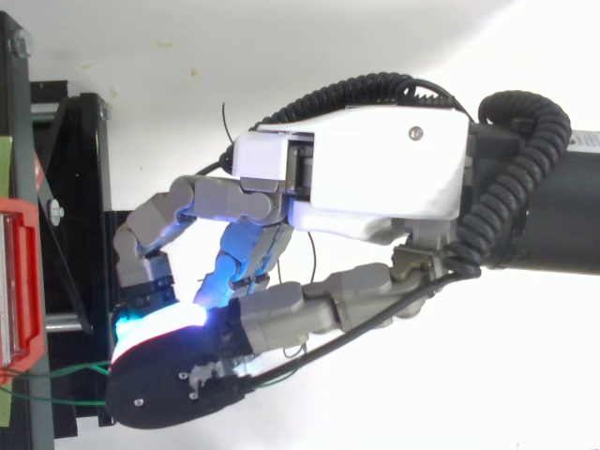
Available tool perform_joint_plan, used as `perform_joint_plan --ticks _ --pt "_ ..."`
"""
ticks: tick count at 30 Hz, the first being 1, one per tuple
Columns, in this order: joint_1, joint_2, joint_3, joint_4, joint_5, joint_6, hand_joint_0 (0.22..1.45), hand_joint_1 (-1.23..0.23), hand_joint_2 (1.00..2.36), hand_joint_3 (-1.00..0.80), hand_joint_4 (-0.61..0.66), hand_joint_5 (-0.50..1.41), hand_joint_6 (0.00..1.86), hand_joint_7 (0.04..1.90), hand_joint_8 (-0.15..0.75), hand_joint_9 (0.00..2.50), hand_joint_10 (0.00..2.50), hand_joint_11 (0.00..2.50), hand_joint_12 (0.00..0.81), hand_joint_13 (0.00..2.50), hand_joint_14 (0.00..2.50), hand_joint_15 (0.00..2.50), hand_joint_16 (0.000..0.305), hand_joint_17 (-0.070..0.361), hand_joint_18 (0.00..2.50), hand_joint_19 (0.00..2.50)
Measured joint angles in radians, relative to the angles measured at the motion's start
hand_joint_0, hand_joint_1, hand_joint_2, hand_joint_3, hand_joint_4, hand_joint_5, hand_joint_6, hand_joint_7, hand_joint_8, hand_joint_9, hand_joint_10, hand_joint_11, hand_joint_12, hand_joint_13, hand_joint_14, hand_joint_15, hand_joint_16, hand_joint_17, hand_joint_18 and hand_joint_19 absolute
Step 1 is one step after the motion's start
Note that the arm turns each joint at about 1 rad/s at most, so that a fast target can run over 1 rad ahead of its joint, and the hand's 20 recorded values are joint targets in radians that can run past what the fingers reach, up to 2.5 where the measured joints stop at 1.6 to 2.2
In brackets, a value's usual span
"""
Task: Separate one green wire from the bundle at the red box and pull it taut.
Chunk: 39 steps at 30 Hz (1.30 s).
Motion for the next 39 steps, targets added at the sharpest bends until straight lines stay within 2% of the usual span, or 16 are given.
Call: perform_joint_plan --ticks 3,11,19,23,39 --pt "0.0 0.0 0.0 0.0 0.0 0.0 0.58 -0.71 1.02 -0.04 0.18 -0.15 0.86 1.21 0.323 1.07 0.02 0.8 0.384 1.11 0.02 0.66 0.057 0.129 0.93 0.52" --pt "0.0 0.0 0.0 0.0 0.0 0.001 0.61 -0.74 1.02 -0.01 0.11 -0.16 0.89 1.21 0.309 1.04 0.02 0.82 0.375 1.05 0.02 0.66 0.054 0.122 0.88 0.51" --pt "0.0 0.0 0.0 0.0 0.0 0.002 0.63 -0.76 1.02 -0.04 0.01 -0.17 0.9 1.2 0.279 0.99 0.02 0.82 0.349 1.0 0.02 0.66 0.049 0.109 0.81 0.52" --pt "0.0 0.0 0.0 0.0 0.0 0.003 0.65 -0.79 1.03 -0.06 -0.03 -0.18 0.9 1.27 0.269 0.99 0.02 0.82 0.341 0.99 0.02 0.66 0.048 0.108 0.8 0.52" --pt "0.0 0.0 0.001 0.001 0.0 0.005 0.67 -0.78 1.03 -0.1 -0.06 -0.18 0.91 1.31 0.262 1.0 0.02 0.8 0.342 0.99 0.02 0.65 0.047 0.105 0.8 0.52"
